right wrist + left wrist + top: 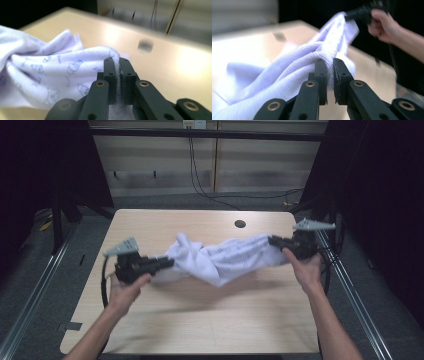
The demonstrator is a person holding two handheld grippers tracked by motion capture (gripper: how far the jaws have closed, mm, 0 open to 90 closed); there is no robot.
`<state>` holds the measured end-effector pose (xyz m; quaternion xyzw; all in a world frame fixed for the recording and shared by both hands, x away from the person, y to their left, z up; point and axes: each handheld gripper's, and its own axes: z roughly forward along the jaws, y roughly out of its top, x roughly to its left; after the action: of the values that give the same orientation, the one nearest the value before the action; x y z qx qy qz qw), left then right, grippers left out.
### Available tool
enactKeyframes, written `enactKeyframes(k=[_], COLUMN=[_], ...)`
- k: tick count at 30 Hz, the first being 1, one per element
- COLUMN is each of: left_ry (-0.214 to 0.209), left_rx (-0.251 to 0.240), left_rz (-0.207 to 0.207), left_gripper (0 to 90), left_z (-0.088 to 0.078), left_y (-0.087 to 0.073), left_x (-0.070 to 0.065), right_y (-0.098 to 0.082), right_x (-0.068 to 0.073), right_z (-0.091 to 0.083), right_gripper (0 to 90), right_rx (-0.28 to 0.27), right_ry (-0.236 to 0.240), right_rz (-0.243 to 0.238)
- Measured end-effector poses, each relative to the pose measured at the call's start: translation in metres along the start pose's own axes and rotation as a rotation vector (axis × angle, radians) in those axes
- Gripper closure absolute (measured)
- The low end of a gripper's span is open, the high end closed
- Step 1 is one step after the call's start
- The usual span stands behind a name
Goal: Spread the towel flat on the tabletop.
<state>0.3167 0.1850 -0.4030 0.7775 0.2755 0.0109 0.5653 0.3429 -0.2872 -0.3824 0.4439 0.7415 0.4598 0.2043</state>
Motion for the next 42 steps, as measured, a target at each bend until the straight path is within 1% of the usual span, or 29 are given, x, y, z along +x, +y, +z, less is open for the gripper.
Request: enactKeyframes(k=[1, 2, 3, 4, 6, 8, 10, 11, 12, 13, 14, 15, 16, 17, 19, 20, 22, 23, 24, 25, 28, 29, 30, 31, 34, 36, 37, 41, 42], left_ry=[-0.023, -0.023, -0.054, -0.082, -0.134, -0.144, -0.146, -0.100, -0.100, -0.073, 0.005, 0.005, 0.034, 0.034, 0.071, 0.075, 0.110, 0.109, 0.117, 0.112, 0.084, 0.060, 0.026, 0.026, -0.029, -0.040, -0.063, -0.032, 0.008], left_rx=[0.042, 0.042, 0.077, 0.111, 0.165, 0.157, 0.125, 0.090, 0.090, 0.082, 0.126, 0.126, 0.164, 0.164, 0.224, 0.244, 0.276, 0.306, 0.328, 0.329, 0.350, 0.361, 0.389, 0.389, 0.412, 0.405, 0.394, 0.306, 0.274], left_rz=[-0.012, -0.012, -0.013, -0.025, -0.024, -0.019, -0.023, -0.052, -0.052, -0.066, -0.055, -0.055, -0.087, -0.087, -0.062, -0.052, -0.063, -0.050, -0.014, -0.027, -0.015, -0.019, -0.004, -0.004, 0.007, 0.004, 0.001, -0.036, -0.046], left_gripper=[83.3, 83.0, 83.0, 81.6, 73.7, 65.2, 59.2, 53.6, 53.5, 53.5, 55.7, 57.6, 59.4, 61.3, 63.6, 71.9, 74.2, 80.0, 84.2, 86.1, 90.0, 90.0, 90.0, 90.0, 85.8, 82.7, 78.4, 74.1, 74.5], left_z=[0.008, 0.008, 0.014, 0.020, 0.025, 0.020, 0.013, 0.008, 0.008, 0.008, 0.016, 0.016, 0.029, 0.029, 0.042, 0.046, 0.054, 0.056, 0.059, 0.058, 0.058, 0.057, 0.057, 0.057, 0.052, 0.050, 0.047, 0.034, 0.028], left_y=[-0.014, -0.014, -0.025, -0.035, -0.051, -0.054, -0.052, -0.049, -0.049, -0.049, -0.051, -0.051, -0.058, -0.058, -0.061, -0.062, -0.067, -0.069, -0.074, -0.075, -0.079, -0.080, -0.084, -0.084, -0.089, -0.090, -0.088, -0.079, -0.075], left_x=[-0.003, -0.003, -0.006, -0.010, -0.018, -0.022, -0.018, -0.008, -0.008, -0.001, 0.016, 0.016, 0.033, 0.033, 0.044, 0.047, 0.053, 0.053, 0.050, 0.047, 0.031, 0.027, 0.012, 0.012, -0.009, -0.011, -0.011, -0.001, 0.010], right_y=[-0.012, -0.026, -0.026, -0.039, -0.058, -0.072, -0.079, -0.081, -0.080, -0.080, -0.078, -0.078, -0.078, -0.078, -0.080, -0.082, -0.082, -0.082, -0.082, -0.081, -0.077, -0.075, -0.073, -0.073, -0.074, -0.075, -0.076, -0.074, -0.069], right_x=[-0.002, -0.004, -0.004, -0.007, -0.017, -0.029, -0.036, -0.034, -0.030, -0.030, -0.015, -0.015, -0.001, -0.001, 0.018, 0.031, 0.038, 0.046, 0.052, 0.060, 0.077, 0.083, 0.094, 0.094, 0.110, 0.113, 0.117, 0.131, 0.137], right_z=[0.003, 0.005, 0.005, 0.006, 0.005, 0.002, -0.002, -0.009, -0.012, -0.012, -0.016, -0.016, -0.015, -0.015, -0.007, 0.001, 0.006, 0.012, 0.015, 0.019, 0.028, 0.031, 0.037, 0.037, 0.046, 0.047, 0.049, 0.061, 0.070], right_gripper=[85.5, 85.6, 85.6, 85.6, 85.4, 80.2, 62.3, 56.9, 55.3, 55.3, 55.1, 55.1, 55.1, 55.1, 55.5, 55.6, 55.5, 55.5, 55.5, 55.5, 55.7, 55.9, 56.2, 56.2, 55.7, 55.5, 54.9, 54.6, 54.7], right_rx=[0.031, 0.067, 0.067, 0.090, 0.117, 0.154, 0.155, 0.119, 0.102, 0.102, 0.089, 0.089, 0.082, 0.082, 0.093, 0.098, 0.103, 0.110, 0.121, 0.126, 0.121, 0.123, 0.131, 0.131, 0.154, 0.163, 0.168, 0.188, 0.178], right_ry=[0.001, -0.010, -0.010, -0.017, -0.039, -0.085, -0.101, -0.114, -0.106, -0.106, -0.068, -0.068, -0.027, -0.027, 0.039, 0.082, 0.108, 0.137, 0.146, 0.163, 0.213, 0.233, 0.253, 0.253, 0.291, 0.307, 0.316, 0.348, 0.365], right_rz=[-0.001, -0.004, -0.004, 0.005, 0.012, 0.021, 0.047, 0.050, 0.042, 0.042, 0.014, 0.014, -0.003, -0.003, -0.031, -0.032, -0.041, -0.060, -0.068, -0.087, -0.100, -0.107, -0.136, -0.136, -0.162, -0.165, -0.173, -0.189, -0.186])
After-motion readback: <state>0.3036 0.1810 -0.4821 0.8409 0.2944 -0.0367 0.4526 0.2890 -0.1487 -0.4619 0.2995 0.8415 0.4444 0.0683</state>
